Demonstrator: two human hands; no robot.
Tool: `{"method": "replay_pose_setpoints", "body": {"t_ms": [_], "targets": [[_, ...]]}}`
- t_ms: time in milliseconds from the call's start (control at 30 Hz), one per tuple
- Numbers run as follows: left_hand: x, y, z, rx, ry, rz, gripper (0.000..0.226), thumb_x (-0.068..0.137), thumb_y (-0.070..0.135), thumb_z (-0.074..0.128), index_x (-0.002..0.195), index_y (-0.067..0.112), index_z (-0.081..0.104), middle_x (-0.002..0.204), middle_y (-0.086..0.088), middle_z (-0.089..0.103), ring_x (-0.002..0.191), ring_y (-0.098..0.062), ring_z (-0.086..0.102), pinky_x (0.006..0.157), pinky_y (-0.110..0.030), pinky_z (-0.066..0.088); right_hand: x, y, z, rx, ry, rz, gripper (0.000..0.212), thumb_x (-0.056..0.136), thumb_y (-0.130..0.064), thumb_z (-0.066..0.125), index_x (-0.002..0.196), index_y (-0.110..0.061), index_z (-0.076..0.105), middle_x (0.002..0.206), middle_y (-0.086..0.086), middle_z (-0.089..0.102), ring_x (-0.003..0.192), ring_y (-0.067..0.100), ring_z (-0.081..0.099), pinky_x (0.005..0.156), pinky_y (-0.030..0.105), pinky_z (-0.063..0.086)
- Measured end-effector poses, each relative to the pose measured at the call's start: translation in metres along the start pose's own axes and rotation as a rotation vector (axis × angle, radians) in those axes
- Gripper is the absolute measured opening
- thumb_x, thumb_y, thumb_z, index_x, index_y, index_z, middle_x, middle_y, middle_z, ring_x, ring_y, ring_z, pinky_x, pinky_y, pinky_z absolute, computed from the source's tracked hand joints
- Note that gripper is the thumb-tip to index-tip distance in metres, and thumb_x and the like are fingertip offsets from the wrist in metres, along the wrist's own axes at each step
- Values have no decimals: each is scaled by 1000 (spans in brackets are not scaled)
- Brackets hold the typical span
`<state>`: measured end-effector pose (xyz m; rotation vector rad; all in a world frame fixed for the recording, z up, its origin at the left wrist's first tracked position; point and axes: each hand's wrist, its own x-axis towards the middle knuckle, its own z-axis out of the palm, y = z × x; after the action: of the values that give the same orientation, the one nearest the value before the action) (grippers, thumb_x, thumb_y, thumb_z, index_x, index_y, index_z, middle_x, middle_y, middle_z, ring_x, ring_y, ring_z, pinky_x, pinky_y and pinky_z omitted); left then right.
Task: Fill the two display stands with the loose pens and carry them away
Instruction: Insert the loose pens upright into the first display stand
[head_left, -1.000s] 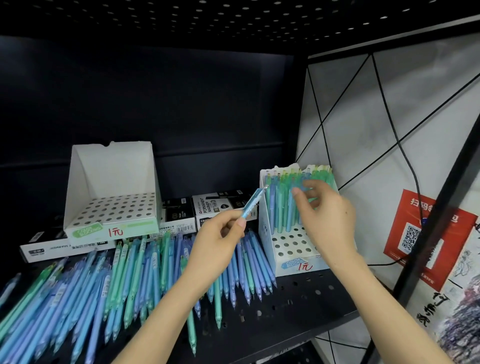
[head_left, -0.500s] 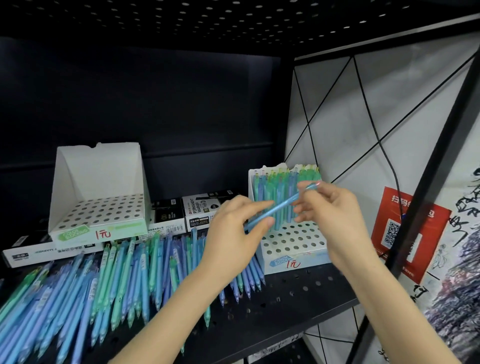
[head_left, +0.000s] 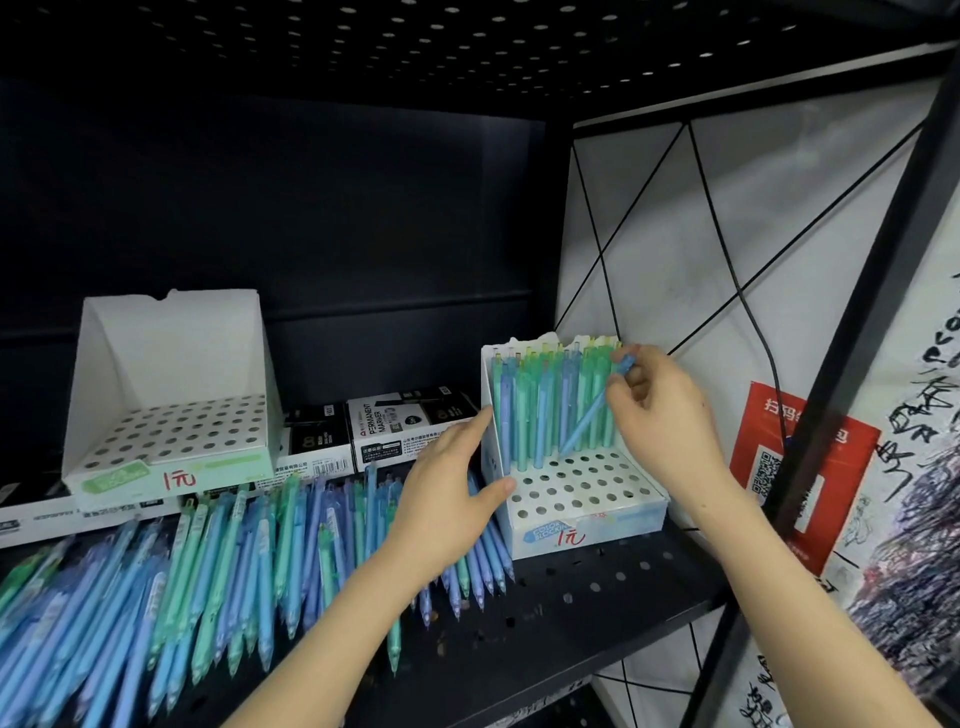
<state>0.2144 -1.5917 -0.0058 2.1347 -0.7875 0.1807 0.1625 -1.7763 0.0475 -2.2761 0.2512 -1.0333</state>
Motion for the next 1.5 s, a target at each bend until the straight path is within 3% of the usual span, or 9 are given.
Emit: {"method": "replay_pose_setpoints", "body": {"t_ms": [100,333,500,700,867,1033,1200,1333,1500], "targets": [[0,-1,0,-8,5,-3,73,87,30,62,146,37,19,148,14,30,134,-10,33,110,-37,33,2,2,7,-37,-86,-31,32,94,-16,48,126,-11,52,70,-7,50,63,9,49,55,20,39],[1,-3,1,-9,15,3,74,87,30,63,146,39,18,147,17,29,133,-9,33,110,-36,33,6,0,24,28,-77,-16,23,92,-13,53,114,-8,55,83,-6,57,77,14,56,71,28,45],[3,-2,1,15,8,0,74,87,31,63,146,37,19,147,15,31,132,-10,33,110,-36,33,1,7,38,-55,-141,4,18,90,-13,55,107,-10,59,95,1,65,76,7,53,66,19,39],[-5,-6,-28,13,144,-49,46,90,31,59,134,31,46,135,6,47,127,-13,41,106,-34,36,-28,-22,28,-62,95,-67,23,89,-23,58,108,-12,61,80,-9,60,73,12,55,67,28,44],[-38,-27,-76,258,289,-190,29,91,29,56,119,26,60,120,2,56,110,-15,53,86,-24,39,-74,-60,47,-10,-386,-168,29,87,-44,58,109,-25,61,73,-16,59,70,3,56,66,21,45],[-87,-50,-110,470,261,-423,36,91,39,53,124,24,57,127,-5,53,115,-22,52,89,-30,41,-101,-78,76,-33,-559,-238,50,84,-57,53,125,-28,54,87,-11,64,76,3,54,71,17,42],[-111,-68,-125,667,239,-592,61,87,56,48,137,22,43,131,-11,50,122,-28,45,94,-37,42,-110,-86,98,-226,-557,-295,72,79,-69,46,130,-17,47,116,0,59,106,16,56,82,25,47],[-110,-79,-122,558,146,-655,78,81,64,49,144,21,30,141,-11,44,130,-29,39,101,-41,39,-109,-93,115,-335,-579,-256,81,78,-73,45,131,-12,44,122,8,55,113,22,52,83,29,46],[-102,-77,-117,428,222,-648,84,77,54,65,144,21,27,141,-9,44,130,-29,39,103,-44,38,-104,-102,126,-218,-540,-148,67,81,-62,55,127,-14,48,113,7,59,97,21,60,73,30,50]]}}
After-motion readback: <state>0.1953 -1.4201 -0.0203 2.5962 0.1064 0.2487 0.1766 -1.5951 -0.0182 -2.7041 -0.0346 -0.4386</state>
